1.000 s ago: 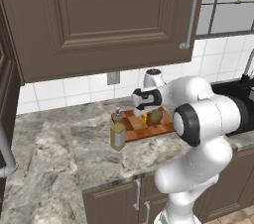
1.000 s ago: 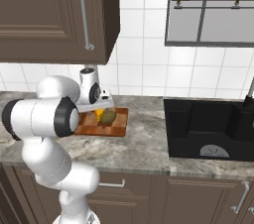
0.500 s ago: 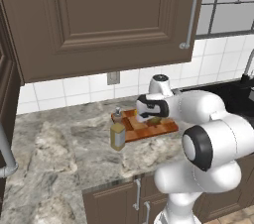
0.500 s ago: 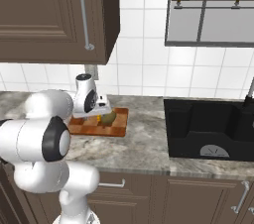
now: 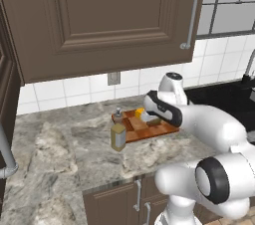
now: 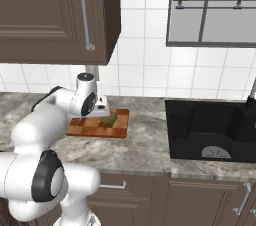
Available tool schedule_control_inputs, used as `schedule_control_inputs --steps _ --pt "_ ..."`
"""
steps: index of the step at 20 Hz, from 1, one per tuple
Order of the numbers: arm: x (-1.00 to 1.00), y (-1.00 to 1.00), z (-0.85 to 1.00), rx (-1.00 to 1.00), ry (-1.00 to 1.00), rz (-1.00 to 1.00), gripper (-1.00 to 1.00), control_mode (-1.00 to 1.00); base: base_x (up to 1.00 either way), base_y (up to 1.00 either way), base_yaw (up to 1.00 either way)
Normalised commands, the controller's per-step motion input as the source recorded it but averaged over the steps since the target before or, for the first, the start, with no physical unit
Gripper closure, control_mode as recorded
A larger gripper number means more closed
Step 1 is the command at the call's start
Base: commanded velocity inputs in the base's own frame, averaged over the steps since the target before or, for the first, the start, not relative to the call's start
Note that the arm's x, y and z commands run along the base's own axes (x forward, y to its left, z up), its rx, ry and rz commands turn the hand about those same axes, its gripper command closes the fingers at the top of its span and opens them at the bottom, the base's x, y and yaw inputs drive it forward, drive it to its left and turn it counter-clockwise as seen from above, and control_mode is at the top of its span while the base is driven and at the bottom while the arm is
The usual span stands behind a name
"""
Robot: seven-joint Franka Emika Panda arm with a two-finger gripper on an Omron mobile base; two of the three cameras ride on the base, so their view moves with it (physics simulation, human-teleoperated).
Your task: Retrieve the reheated potato from the microwave, then place the potato, cheese, and condiment on the cutting board.
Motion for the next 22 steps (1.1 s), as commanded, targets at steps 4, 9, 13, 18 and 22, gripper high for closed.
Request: schedule_control_inputs --steps 4,9,13,18,22 --pt "-0.38 0.1 0.4 0.09 0.0 0.04 -1.0 -1.0 0.0 0.0 0.0" --pt "-0.33 0.25 0.28 0.07 0.0 0.13 -1.0 -1.0 0.0 0.0 0.0" --pt "-0.34 0.24 0.23 0.05 0.0 0.21 -1.0 -1.0 0.0 0.0 0.0" --pt "-0.32 0.22 0.13 0.03 -0.08 0.22 -1.0 -1.0 0.0 0.0 0.0" --pt "-0.14 0.23 0.02 0.01 -0.09 0.08 -1.0 -1.0 0.0 0.0 0.0"
